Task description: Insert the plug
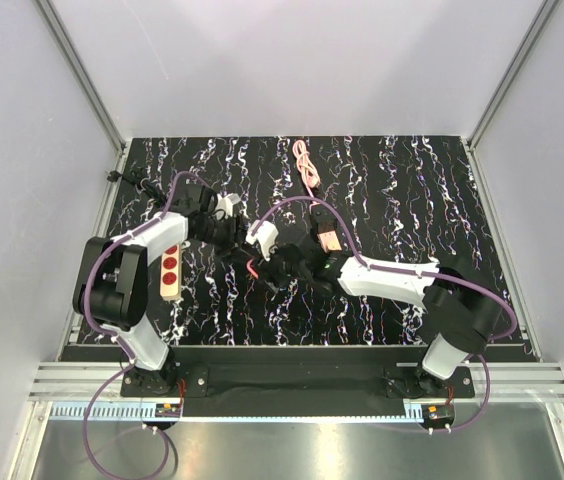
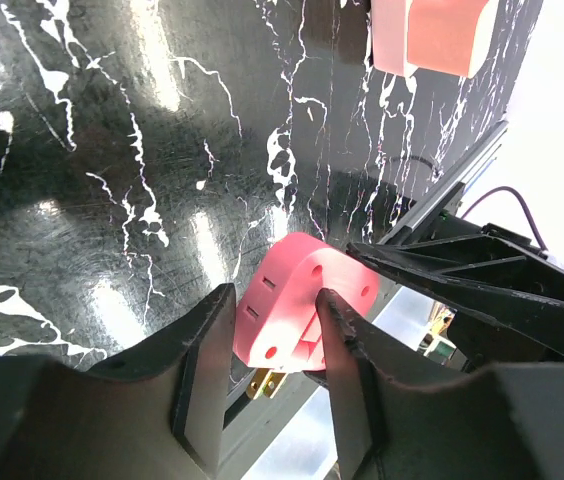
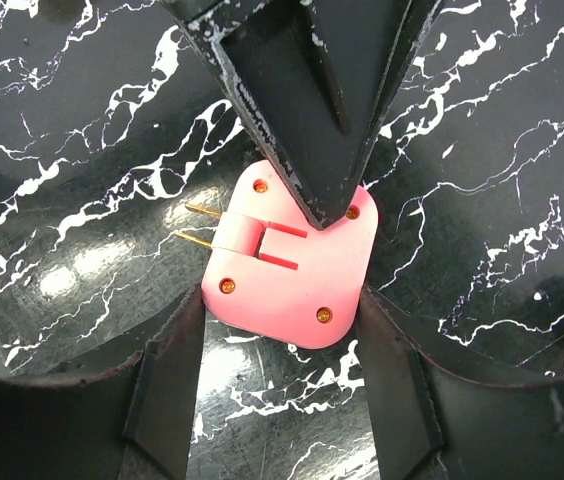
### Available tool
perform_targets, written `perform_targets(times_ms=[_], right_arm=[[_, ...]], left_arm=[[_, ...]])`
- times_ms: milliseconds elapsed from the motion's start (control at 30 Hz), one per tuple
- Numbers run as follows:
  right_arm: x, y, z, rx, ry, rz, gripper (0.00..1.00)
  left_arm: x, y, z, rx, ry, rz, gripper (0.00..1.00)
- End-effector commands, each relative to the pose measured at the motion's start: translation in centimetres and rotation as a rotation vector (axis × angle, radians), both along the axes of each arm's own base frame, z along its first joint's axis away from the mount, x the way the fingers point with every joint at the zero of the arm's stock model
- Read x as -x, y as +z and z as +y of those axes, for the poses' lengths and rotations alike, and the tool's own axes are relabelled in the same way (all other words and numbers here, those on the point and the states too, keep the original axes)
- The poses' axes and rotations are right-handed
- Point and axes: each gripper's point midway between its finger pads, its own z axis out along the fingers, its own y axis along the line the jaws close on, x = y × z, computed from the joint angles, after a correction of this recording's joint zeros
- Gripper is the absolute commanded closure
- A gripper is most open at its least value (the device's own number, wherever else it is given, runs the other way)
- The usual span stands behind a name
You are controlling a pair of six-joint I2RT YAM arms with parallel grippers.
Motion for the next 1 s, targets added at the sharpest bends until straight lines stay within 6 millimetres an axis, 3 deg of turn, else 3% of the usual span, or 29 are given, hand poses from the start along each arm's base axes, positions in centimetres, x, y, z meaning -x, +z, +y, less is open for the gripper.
perform_targets(times_ms=[0,200,467,600,800,967], right_arm=[[-0.2,3.3,1.2,-0.103,0.012,-0.057,0.98],[-0.4,2.3,1.0,-0.093,0.001,-0.065,1.0],[-0.6,4.1,0.7,-0.164,0.002,-0.147,1.0],[-0.6,5.3,0.7,-0.199,0.005,-0.175,1.0],[-1.0,7.4,0.2,-0.25,-0.015,-0.238,1.0],[-1.2,8.0,-0.1,-0.26,-0.034,-0.259,1.0]], left_arm=[[0.4,0.8,-1.2,0.073,-0.049,-0.002,0.58],[1.3,0.3,-1.6,0.125,-0.055,0.054,0.56],[2.0,1.9,-2.6,0.249,-0.071,0.088,0.6],[2.2,2.4,-2.7,0.275,-0.08,0.089,0.53],[2.5,3.3,-2.9,0.309,-0.089,0.094,0.52],[2.7,4.9,-3.2,0.361,-0.099,0.084,0.62]])
